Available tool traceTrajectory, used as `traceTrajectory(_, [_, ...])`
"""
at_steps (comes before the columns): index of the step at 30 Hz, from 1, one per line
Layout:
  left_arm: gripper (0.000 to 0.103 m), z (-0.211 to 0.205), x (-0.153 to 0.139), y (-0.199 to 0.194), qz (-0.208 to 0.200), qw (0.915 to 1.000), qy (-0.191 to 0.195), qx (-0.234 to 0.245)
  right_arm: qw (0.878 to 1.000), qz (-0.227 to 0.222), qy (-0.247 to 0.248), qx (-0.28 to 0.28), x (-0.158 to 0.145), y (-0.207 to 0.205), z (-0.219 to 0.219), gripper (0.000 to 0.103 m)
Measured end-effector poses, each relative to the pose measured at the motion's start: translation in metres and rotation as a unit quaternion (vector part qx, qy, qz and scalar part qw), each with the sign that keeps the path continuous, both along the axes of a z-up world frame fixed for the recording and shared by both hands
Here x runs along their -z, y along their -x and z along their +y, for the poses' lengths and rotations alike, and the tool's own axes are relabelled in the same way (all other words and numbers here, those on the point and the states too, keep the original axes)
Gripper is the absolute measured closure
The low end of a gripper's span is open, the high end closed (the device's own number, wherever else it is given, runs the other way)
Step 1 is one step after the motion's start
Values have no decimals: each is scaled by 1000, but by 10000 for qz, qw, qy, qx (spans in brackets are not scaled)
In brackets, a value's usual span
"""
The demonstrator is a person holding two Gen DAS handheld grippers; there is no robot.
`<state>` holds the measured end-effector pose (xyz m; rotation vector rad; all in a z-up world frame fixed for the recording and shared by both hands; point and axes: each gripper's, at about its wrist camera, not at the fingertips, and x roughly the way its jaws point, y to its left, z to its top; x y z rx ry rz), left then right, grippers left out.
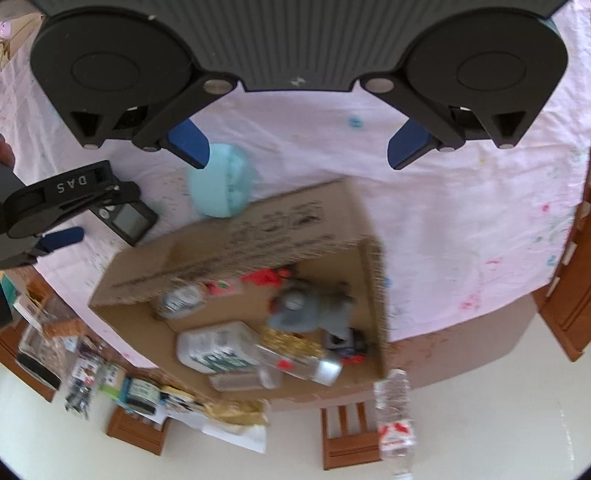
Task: Organize rigid objects
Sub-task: 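Grasp the light blue egg with left gripper while right gripper grasps the black timer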
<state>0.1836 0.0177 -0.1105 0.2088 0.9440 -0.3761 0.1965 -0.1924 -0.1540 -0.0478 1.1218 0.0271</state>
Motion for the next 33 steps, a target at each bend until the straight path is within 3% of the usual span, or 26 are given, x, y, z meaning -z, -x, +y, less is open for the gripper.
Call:
traceTrajectory(9, [3,-34,21,0,68,9997,-103,221,9987,-189,-27,-470,0,8,-4,0])
traceTrajectory(15, [25,-44,30,-6,217,9994,-75,269,9958,-338,-71,-844,0,19,-11,0])
traceTrajectory(20, [29,-46,31,-8,168,9995,41,274,9942,-428,-90,-982,0,22,-13,0])
traceTrajectory(23, [37,-51,31,-9,117,9994,60,322,9938,-468,-97,-1006,1,23,-13,0])
traceTrajectory(25, [49,-54,31,-10,90,9993,77,366,9937,-483,-99,-1007,1,24,-14,0])
traceTrajectory(33, [51,-47,30,-8,131,9998,-17,162,9947,-510,-82,-887,1,25,-11,0])
